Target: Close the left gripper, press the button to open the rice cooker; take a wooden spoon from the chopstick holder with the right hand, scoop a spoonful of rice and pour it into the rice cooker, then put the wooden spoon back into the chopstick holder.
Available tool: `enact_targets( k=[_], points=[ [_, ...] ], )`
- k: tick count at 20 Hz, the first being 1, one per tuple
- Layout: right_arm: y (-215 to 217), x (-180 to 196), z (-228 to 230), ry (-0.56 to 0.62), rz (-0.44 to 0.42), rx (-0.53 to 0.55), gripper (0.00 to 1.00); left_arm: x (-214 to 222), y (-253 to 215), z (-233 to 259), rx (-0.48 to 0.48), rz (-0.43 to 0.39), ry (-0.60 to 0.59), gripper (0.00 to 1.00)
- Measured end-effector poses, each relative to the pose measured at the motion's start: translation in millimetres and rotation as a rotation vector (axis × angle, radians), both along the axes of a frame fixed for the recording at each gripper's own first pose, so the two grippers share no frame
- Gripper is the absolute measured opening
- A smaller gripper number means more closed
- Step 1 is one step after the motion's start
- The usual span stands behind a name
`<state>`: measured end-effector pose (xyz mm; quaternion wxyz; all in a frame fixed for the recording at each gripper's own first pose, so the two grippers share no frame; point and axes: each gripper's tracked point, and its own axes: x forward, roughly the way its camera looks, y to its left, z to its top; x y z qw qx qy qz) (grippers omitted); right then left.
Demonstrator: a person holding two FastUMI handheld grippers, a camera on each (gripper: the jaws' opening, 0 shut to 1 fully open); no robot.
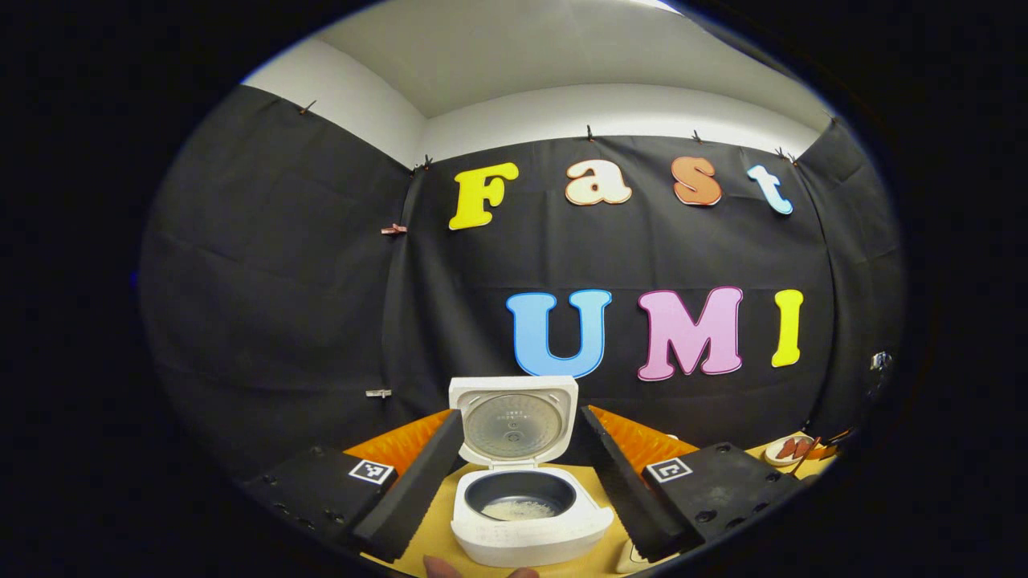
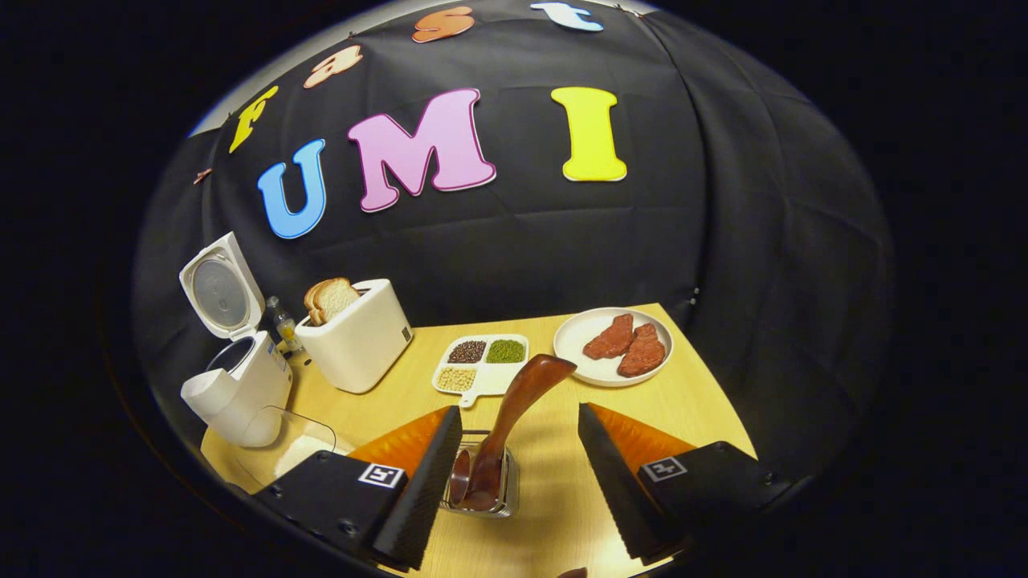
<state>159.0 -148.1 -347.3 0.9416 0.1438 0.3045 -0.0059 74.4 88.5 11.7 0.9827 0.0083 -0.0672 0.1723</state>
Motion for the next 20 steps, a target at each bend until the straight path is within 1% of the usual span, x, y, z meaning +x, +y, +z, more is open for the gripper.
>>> enact_targets(
  k=[3,4,6,7,8,9,10,11,13,14,19,20],
  points=[
    [12.4,14.3,-26.4,0.043,0.006,0.057,0.81,-12.0,1.0,-8.0,-0.023,0.024,0.014,0.98],
    [15.3,19.6,-36.2,0.059,0.009,0.059,0.75,-16.4,3.0,-9.2,-0.026,0.034,0.016,0.98],
    [19.7,25.9,-49.8,0.095,0.012,0.078,0.52,-23.3,7.3,-14.1,-0.011,0.051,0.032,0.98],
    [23.9,26.9,-55.1,0.113,0.01,0.093,0.43,-25.9,5.7,-15.9,0.0,0.052,0.041,0.99],
    [21.6,25.6,-51.7,0.111,0.003,0.09,0.42,-29.4,6.6,-14.8,0.012,0.054,0.043,0.99],
    [21.4,26.8,-51.0,0.096,-0.011,0.083,0.33,-30.8,7.9,-14.5,0.02,0.056,0.044,0.99],
    [25.0,22.4,-45.3,0.077,-0.015,0.091,0.27,-33.3,10.4,-13.8,0.024,0.058,0.044,0.98],
    [30.0,18.4,-39.2,0.064,-0.018,0.102,0.22,-33.9,11.6,-15.4,0.024,0.058,0.049,0.98],
    [34.8,14.6,-36.7,0.054,-0.015,0.075,0.12,-35.2,14.7,-16.8,0.023,0.055,0.052,0.98],
    [36.2,14.1,-38.2,0.053,-0.022,0.067,0.16,-35.4,16.8,-15.1,0.023,0.054,0.05,0.98],
    [33.0,6.9,-34.6,0.089,-0.036,0.092,0.16,-36.2,22.1,-21.2,-0.001,0.037,0.048,0.98],
    [30.1,7.5,-30.8,0.083,-0.04,0.087,0.11,-36.2,22.4,-21.4,-0.001,0.03,0.051,0.98]
  ],
)
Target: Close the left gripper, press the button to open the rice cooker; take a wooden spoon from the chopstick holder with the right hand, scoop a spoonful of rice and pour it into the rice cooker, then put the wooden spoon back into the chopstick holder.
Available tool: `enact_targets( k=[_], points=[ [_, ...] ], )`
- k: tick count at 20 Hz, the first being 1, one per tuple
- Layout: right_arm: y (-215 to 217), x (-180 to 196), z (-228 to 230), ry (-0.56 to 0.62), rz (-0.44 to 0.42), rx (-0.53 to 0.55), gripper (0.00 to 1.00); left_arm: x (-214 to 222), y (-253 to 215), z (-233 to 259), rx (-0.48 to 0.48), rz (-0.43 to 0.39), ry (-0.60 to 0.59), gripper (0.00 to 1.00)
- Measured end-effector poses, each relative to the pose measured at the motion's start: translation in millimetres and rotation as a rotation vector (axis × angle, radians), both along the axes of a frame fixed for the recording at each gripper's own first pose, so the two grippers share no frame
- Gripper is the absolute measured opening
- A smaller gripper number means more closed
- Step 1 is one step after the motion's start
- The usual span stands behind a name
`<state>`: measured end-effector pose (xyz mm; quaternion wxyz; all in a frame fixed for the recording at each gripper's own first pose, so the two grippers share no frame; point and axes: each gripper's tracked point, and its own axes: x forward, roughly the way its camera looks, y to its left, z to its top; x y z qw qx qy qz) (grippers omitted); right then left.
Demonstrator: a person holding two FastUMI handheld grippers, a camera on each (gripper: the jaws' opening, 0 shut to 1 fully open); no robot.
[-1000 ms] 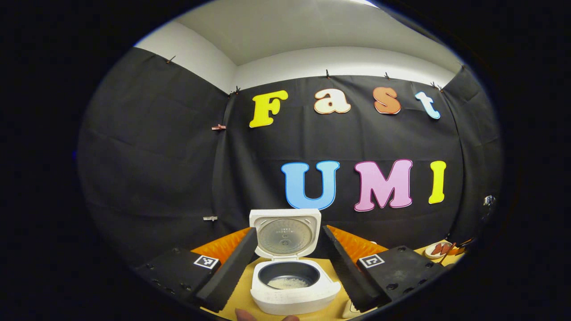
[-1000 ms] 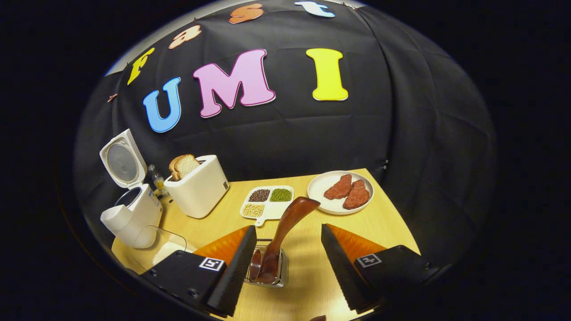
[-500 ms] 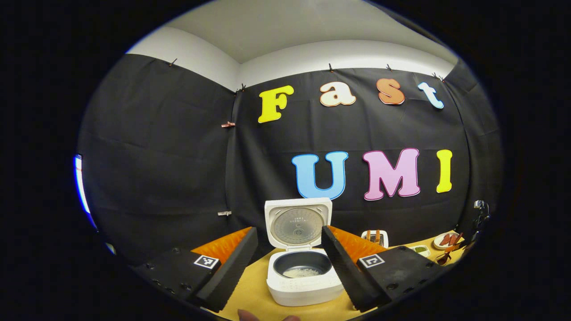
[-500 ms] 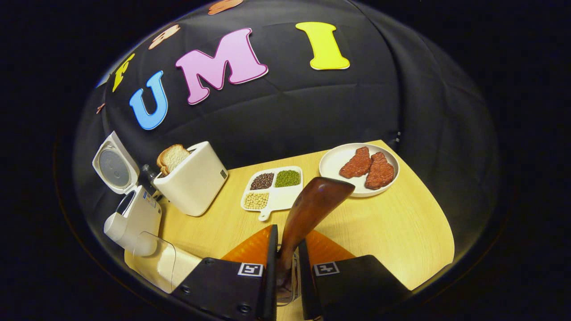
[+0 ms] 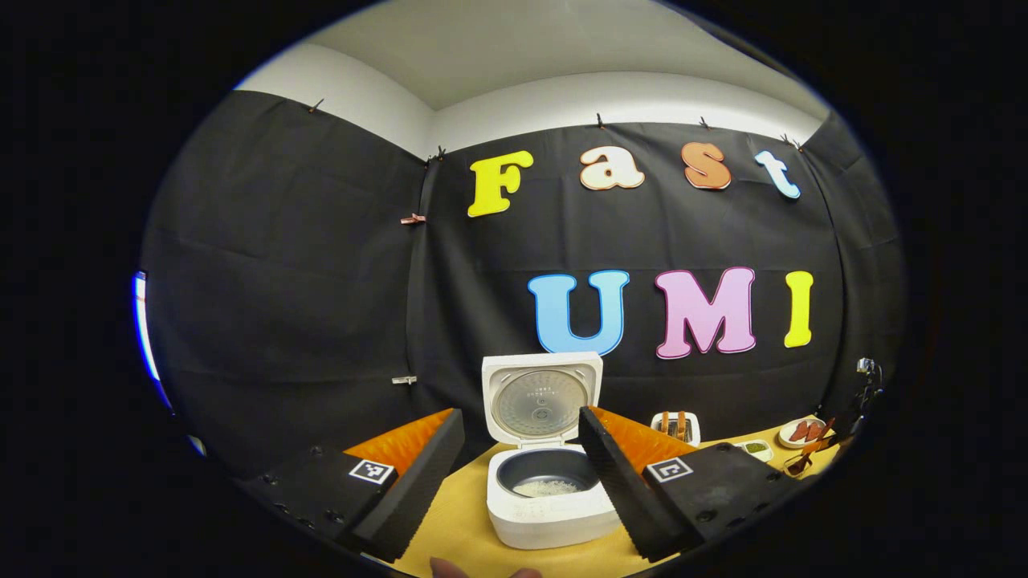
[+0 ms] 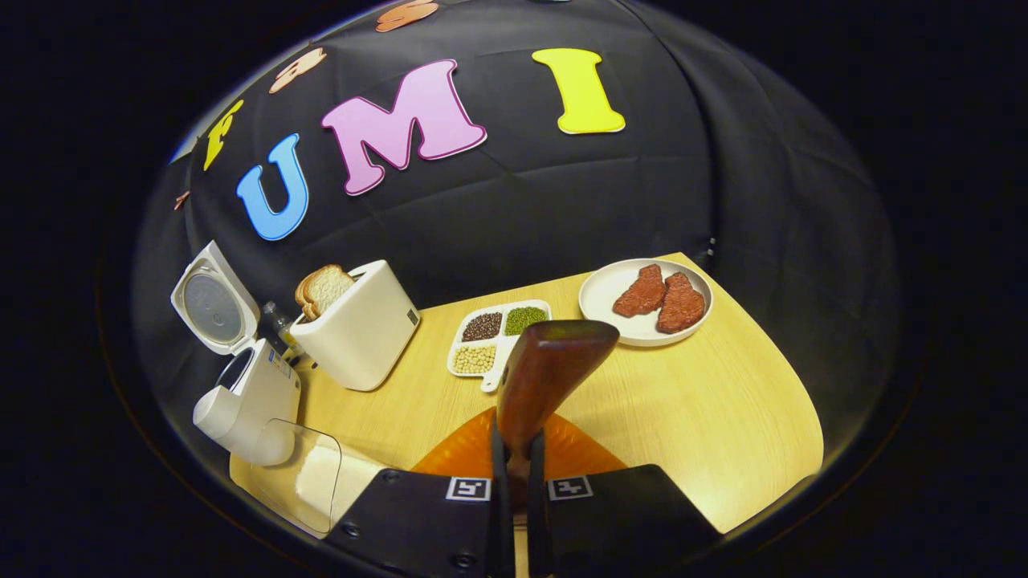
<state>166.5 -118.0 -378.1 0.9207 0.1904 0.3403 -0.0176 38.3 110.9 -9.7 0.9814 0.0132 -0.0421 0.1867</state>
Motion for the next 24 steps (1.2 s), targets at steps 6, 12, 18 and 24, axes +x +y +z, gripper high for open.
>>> enact_targets(
  k=[6,12,18,24],
  points=[
    [-6.6,9.3,74.0,-0.149,0.0,-0.053,0.11,-2.1,10.3,4.3,0.01,-0.046,-0.003,0.98],
    [10.4,5.7,171.5,-0.287,-0.014,-0.047,0.11,-10.8,27.7,3.6,0.002,-0.097,0.0,0.98],
    [92.8,-16.3,200.3,-0.316,0.1,-0.033,0.11,-10.6,35.2,-1.4,0.007,-0.147,0.011,0.98],
    [178.2,-13.8,160.8,-0.276,0.218,-0.158,0.11,-6.9,37.3,-2.1,0.0,-0.201,0.017,0.98]
  ],
)
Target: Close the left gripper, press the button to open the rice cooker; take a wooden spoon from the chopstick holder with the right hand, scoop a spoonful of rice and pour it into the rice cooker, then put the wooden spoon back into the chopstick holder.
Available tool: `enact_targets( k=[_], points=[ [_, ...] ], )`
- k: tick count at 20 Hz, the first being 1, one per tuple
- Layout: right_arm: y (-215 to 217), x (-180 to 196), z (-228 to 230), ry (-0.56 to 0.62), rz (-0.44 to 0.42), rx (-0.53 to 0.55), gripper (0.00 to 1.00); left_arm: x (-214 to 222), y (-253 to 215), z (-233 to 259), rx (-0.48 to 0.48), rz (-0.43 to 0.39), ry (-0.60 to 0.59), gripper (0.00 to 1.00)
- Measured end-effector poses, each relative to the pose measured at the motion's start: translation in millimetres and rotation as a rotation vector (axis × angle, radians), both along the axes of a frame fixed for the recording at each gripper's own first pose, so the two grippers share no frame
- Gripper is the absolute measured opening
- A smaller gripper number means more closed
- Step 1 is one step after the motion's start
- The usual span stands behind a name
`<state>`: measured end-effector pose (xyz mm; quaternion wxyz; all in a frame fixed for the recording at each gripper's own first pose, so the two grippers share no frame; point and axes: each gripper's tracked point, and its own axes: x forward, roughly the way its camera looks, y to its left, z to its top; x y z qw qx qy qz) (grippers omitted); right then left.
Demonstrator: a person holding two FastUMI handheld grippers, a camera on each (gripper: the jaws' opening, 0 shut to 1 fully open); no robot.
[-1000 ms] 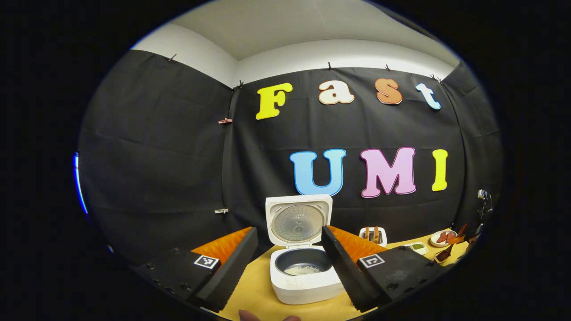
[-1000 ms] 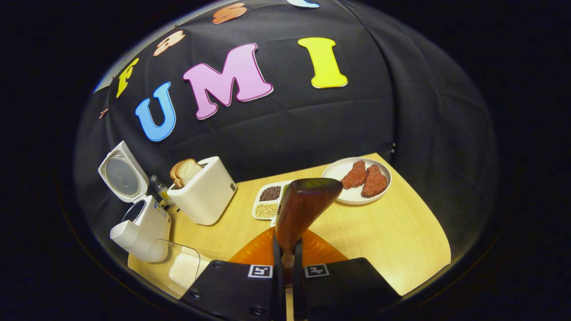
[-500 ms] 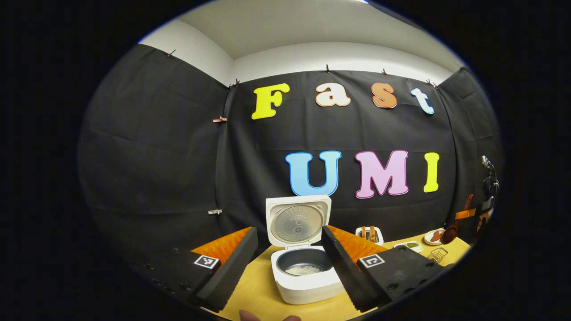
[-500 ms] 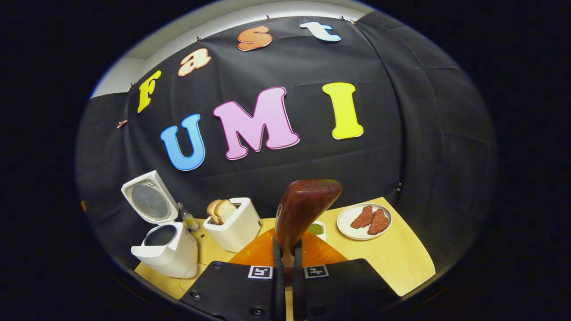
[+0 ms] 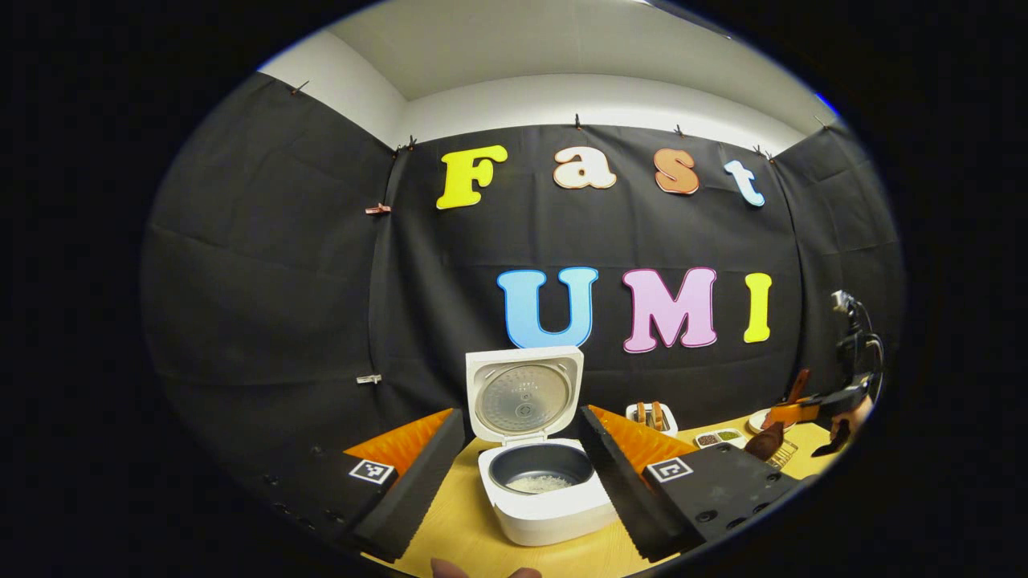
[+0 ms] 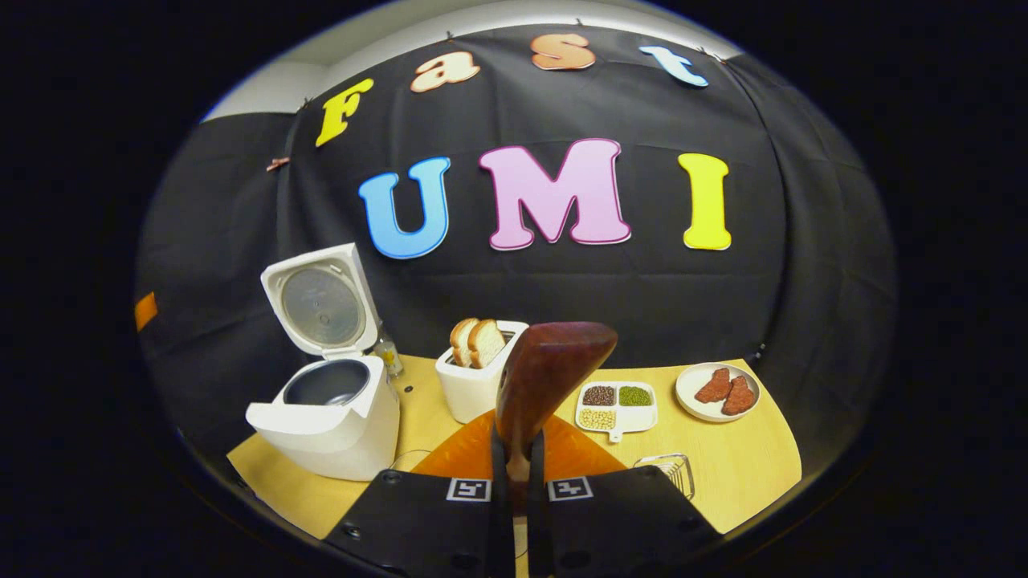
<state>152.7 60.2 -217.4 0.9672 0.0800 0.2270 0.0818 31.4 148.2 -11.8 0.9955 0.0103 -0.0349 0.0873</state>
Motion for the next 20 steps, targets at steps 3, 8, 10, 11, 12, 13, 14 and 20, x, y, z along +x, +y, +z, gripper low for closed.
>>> enact_targets(
  k=[3,8,10,11,12,13,14,20],
  points=[
    [21.1,-1.6,-37.3,0.045,0.035,-0.143,0.11,3.4,5.4,-4.5,0.002,-0.021,0.009,0.98],
    [40.8,-7.2,-91.9,0.119,0.053,-0.32,0.11,15.2,26.5,-14.0,-0.005,-0.038,0.027,0.98],
    [45.0,-9.6,-108.0,0.143,0.043,-0.364,0.11,20.3,34.4,-14.3,-0.004,-0.048,0.027,0.98],
    [45.4,-10.5,-116.9,0.16,0.029,-0.379,0.11,23.7,38.5,-17.1,-0.001,-0.055,0.03,0.98],
    [47.4,-13.0,-124.6,0.18,0.017,-0.39,0.11,26.3,42.5,-20.0,0.0,-0.057,0.036,0.98],
    [51.2,-10.6,-125.3,0.175,0.009,-0.405,0.15,28.5,46.8,-23.1,-0.003,-0.057,0.042,0.98],
    [55.7,-8.9,-127.7,0.178,0.011,-0.418,0.11,29.2,50.8,-24.9,-0.011,-0.056,0.045,0.98],
    [95.7,-24.9,-137.4,0.26,-0.039,-0.202,0.11,27.0,63.8,-29.0,-0.008,-0.039,0.048,0.98]
  ],
)
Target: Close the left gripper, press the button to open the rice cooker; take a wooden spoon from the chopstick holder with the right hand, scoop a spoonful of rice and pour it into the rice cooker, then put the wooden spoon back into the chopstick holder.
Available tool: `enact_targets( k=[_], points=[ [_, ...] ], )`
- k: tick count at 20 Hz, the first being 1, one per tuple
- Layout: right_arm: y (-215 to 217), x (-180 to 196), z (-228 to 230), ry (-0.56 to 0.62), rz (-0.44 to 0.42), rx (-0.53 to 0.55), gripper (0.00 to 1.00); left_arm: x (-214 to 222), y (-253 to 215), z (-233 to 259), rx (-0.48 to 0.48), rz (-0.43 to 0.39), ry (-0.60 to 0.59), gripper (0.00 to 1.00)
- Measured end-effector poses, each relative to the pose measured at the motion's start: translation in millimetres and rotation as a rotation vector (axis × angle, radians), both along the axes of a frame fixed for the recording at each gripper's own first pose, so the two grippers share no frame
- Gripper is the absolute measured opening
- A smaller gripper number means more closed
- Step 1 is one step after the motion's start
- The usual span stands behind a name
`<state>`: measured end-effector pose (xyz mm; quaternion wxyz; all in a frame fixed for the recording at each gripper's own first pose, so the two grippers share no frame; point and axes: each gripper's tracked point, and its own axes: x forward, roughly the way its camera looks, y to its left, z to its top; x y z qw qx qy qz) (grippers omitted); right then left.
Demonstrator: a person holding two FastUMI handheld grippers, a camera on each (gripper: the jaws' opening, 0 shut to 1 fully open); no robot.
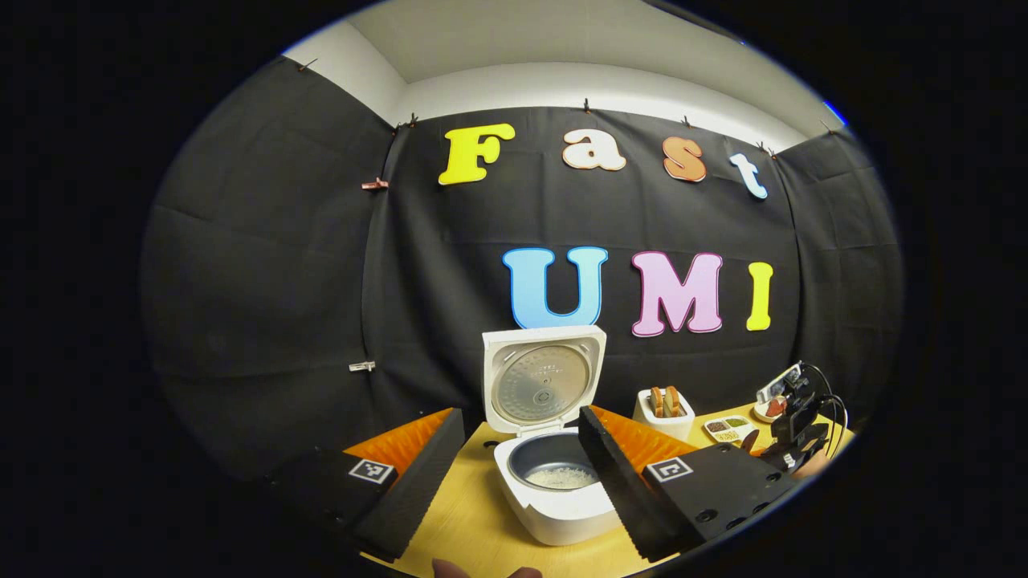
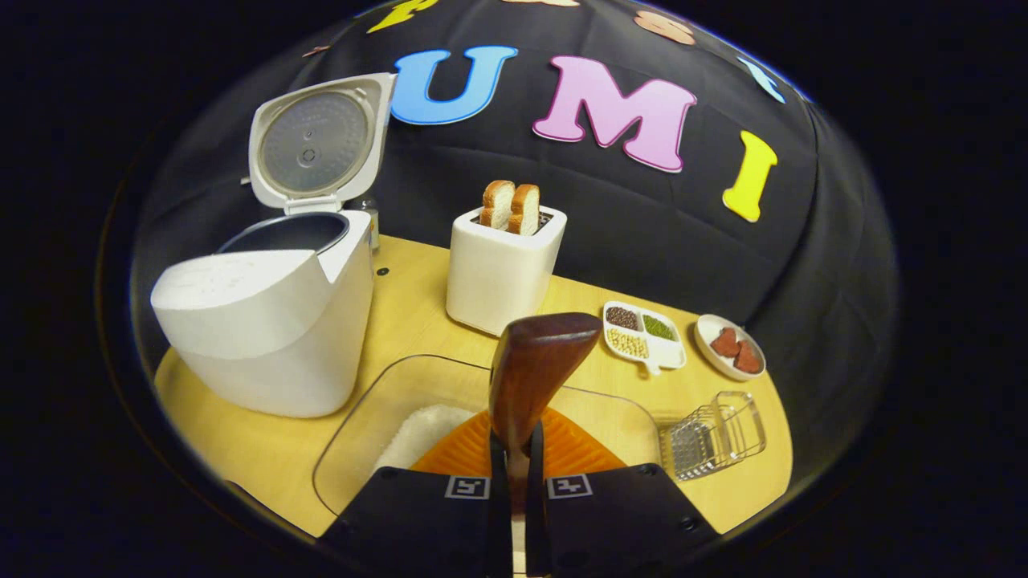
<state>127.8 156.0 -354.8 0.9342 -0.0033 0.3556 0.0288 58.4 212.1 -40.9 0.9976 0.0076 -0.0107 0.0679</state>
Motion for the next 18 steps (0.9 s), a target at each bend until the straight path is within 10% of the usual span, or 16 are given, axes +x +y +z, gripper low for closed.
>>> enact_targets(
  k=[11,18],
  points=[
    [-39.4,1.2,-7.2,0.069,-0.493,0.814,0.11,-12.7,3.3,6.9,0.011,0.026,-0.002,0.98],
    [-73.1,0.8,25.8,-0.025,-0.555,0.974,0.11,-21.0,-7.5,9.4,0.006,0.021,-0.006,0.98]
  ],
)
